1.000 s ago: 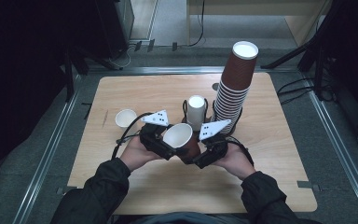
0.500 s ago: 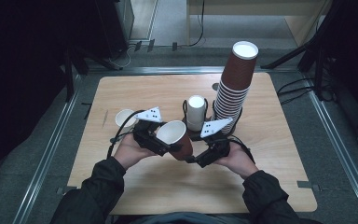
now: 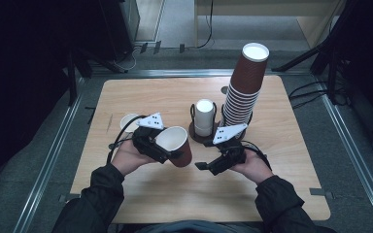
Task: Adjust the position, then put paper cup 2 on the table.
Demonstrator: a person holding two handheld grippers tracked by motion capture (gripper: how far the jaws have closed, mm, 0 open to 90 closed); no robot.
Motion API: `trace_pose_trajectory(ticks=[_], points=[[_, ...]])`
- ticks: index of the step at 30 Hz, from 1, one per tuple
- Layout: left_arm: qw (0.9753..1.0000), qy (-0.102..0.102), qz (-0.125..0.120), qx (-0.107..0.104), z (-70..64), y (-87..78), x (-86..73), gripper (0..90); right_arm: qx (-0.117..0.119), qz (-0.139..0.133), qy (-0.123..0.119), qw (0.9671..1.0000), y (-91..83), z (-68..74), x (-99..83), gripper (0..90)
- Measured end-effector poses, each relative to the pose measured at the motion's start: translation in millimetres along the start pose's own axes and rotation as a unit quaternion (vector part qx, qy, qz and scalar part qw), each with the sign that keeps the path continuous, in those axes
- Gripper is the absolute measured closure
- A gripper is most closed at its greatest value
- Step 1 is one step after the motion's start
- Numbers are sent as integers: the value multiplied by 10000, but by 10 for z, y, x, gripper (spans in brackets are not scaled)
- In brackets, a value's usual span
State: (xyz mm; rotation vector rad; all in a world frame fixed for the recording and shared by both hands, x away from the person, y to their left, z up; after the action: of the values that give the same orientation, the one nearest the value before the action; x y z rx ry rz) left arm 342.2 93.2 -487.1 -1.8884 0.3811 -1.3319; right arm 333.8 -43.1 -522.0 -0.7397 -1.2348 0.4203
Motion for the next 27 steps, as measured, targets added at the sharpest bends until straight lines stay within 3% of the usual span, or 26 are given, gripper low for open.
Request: trace_pose_trajectory(ticks=[3,6,12,20,27], points=[[10000,44,-2,71,15,-27,-15,87,-44,-10,72,10000,-35,-27,-10,153],[10000,22,-7,10,23,-47,-39,87,-104,62,204,9997,-51,-60,-43,155],[10000,-14,-36,-32,56,-101,-79,87,-147,91,216,9996,-83,-68,-92,159],[9998,102,171,42,92,-115,-179,87,-210,1,326,9992,-149,-112,-102,162],[9998,93,156,76,109,-200,-272,86,-222,20,357,9991,-172,-140,-127,163]])
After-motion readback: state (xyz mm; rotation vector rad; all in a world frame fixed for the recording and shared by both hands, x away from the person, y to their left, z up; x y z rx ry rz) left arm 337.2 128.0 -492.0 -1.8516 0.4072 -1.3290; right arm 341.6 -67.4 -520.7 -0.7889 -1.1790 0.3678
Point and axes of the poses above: each handheld gripper's, and its own axes: y roughly forward along the jaws, x roughly out of its top, z roughly to its left, the point moved 9 cm from there along y, roughly forward along the jaws, and after that the axes turned 10 degrees about z, right-handed, at the moved point
